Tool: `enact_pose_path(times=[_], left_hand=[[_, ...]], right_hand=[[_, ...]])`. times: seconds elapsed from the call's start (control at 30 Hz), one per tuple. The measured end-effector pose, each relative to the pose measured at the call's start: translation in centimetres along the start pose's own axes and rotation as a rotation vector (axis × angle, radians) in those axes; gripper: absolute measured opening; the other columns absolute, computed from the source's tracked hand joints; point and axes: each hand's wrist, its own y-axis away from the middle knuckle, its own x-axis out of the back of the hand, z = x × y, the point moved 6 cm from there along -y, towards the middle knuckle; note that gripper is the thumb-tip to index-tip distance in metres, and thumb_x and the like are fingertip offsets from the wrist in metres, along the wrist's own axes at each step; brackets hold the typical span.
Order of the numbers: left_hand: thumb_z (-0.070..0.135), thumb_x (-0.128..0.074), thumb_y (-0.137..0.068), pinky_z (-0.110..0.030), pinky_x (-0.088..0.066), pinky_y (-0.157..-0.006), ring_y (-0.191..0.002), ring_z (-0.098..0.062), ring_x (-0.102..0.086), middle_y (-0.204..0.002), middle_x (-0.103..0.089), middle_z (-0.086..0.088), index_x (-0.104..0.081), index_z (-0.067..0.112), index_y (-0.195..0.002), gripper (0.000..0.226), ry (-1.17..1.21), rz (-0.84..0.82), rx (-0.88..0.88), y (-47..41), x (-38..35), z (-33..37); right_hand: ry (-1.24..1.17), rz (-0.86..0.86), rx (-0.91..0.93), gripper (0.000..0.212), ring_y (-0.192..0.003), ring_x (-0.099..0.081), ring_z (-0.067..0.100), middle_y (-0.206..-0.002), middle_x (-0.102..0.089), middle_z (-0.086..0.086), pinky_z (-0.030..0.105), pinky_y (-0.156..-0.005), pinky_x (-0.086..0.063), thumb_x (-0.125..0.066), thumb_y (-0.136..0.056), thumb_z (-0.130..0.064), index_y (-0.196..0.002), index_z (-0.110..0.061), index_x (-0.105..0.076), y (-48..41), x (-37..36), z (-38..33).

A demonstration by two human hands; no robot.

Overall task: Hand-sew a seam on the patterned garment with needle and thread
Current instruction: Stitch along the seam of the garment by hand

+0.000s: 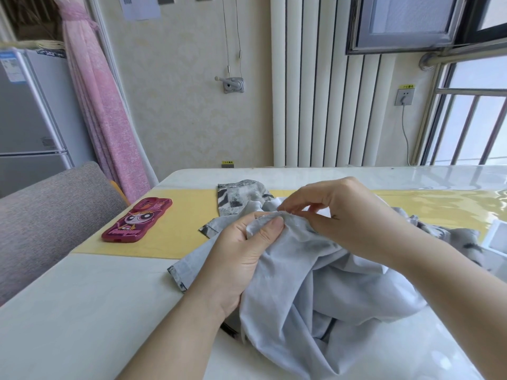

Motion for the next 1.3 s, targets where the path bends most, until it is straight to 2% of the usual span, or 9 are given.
enact_pose_path(times=[0.1,0.23,0.37,0.63,0.87,1.0,1.07,1.13,1.3], left_hand=[[0.026,-0.066,-0.074,-0.029,-0.054,-0.076,-0.086,-0.021,-0.068,-0.094,-0.072,-0.013,-0.076,0.015,-0.084,0.017,0.015,0.039,-0.023,-0.1,0.1,0.1],[0.027,-0.065,-0.075,-0.037,-0.05,-0.089,-0.093,-0.024,-0.067,-0.096,-0.073,-0.013,-0.076,0.017,-0.086,0.018,0.013,0.081,-0.077,-0.1,0.4,0.3],[0.027,-0.064,-0.076,-0.034,-0.05,-0.083,-0.089,-0.022,-0.069,-0.093,-0.074,-0.012,-0.076,0.021,-0.084,0.015,0.017,0.077,-0.07,-0.1,0.3,0.4],[0.025,-0.069,-0.073,-0.045,-0.045,-0.095,-0.093,-0.025,-0.065,-0.097,-0.072,-0.017,-0.075,0.015,-0.089,0.02,-0.007,0.106,-0.027,-0.2,0.6,-0.2],[0.027,-0.073,-0.076,-0.03,-0.05,-0.075,-0.082,-0.022,-0.065,-0.087,-0.071,-0.012,-0.073,0.011,-0.088,0.02,-0.02,0.077,-0.009,-0.5,0.5,-0.6],[0.025,-0.072,-0.081,-0.034,-0.05,-0.082,-0.088,-0.023,-0.067,-0.095,-0.073,-0.016,-0.075,0.01,-0.092,0.019,-0.052,0.136,0.031,-0.7,1.2,-0.9],[0.02,-0.066,-0.086,-0.029,-0.053,-0.076,-0.079,-0.017,-0.069,-0.086,-0.075,-0.009,-0.077,0.017,-0.079,0.014,-0.04,0.204,0.04,-0.8,2.0,-1.1],[0.019,-0.063,-0.088,-0.027,-0.053,-0.071,-0.074,-0.017,-0.069,-0.082,-0.074,-0.008,-0.075,0.015,-0.077,0.017,-0.01,0.261,0.057,-0.9,2.6,-1.5],[0.017,-0.062,-0.09,-0.029,-0.053,-0.071,-0.073,-0.02,-0.068,-0.084,-0.073,-0.011,-0.069,0.008,-0.088,0.011,0.07,0.406,0.115,-1.3,4.5,-2.4]], right_hand=[[-0.112,0.008,-0.01,0.028,-0.084,-0.063,-0.007,-0.088,-0.07,-0.018,0.007,-0.076,-0.046,-0.057,-0.088,-0.007,-0.101,-0.031,-0.063,0.3,-0.1,-0.2],[-0.239,-0.016,-0.026,0.015,-0.079,-0.066,0.003,-0.087,-0.073,-0.007,0.017,-0.074,-0.051,-0.057,-0.091,-0.017,-0.104,-0.024,-0.061,0.5,-0.5,0.0],[-0.191,-0.014,0.038,0.01,-0.082,-0.068,0.015,-0.085,-0.072,-0.003,0.034,-0.077,-0.052,-0.063,-0.089,-0.021,-0.096,-0.028,-0.064,0.5,-0.9,-0.4],[-0.09,0.094,0.068,0.009,-0.083,-0.063,0.001,-0.084,-0.07,-0.016,0.026,-0.079,-0.049,-0.069,-0.085,-0.018,-0.083,-0.027,-0.067,0.1,-1.5,0.4],[0.023,0.138,0.184,0.008,-0.105,-0.053,0.016,-0.105,-0.06,-0.006,0.025,-0.09,-0.04,-0.049,-0.091,-0.023,-0.086,-0.03,-0.046,0.1,-2.6,-0.3],[-0.638,0.319,-0.039,0.018,-0.102,-0.06,0.004,-0.096,-0.067,-0.005,0.017,-0.091,-0.045,-0.047,-0.097,-0.011,-0.081,-0.018,-0.049,-0.1,-0.6,0.1],[-1.104,0.383,-0.157,0.02,-0.078,-0.065,0.014,-0.071,-0.064,0.001,0.03,-0.083,-0.056,-0.043,-0.098,-0.009,-0.079,-0.013,-0.047,-0.3,0.3,0.9],[-1.444,0.309,-0.316,0.025,-0.049,-0.051,0.014,-0.056,-0.045,0.002,0.032,-0.063,-0.059,-0.038,-0.099,-0.007,-0.075,-0.012,-0.042,-0.4,0.0,1.4],[-1.41,-0.041,-0.597,0.028,-0.04,-0.023,0.007,-0.056,-0.026,-0.002,0.021,-0.043,-0.046,-0.041,-0.096,-0.009,-0.069,-0.013,-0.039,0.3,-2.4,2.5]])
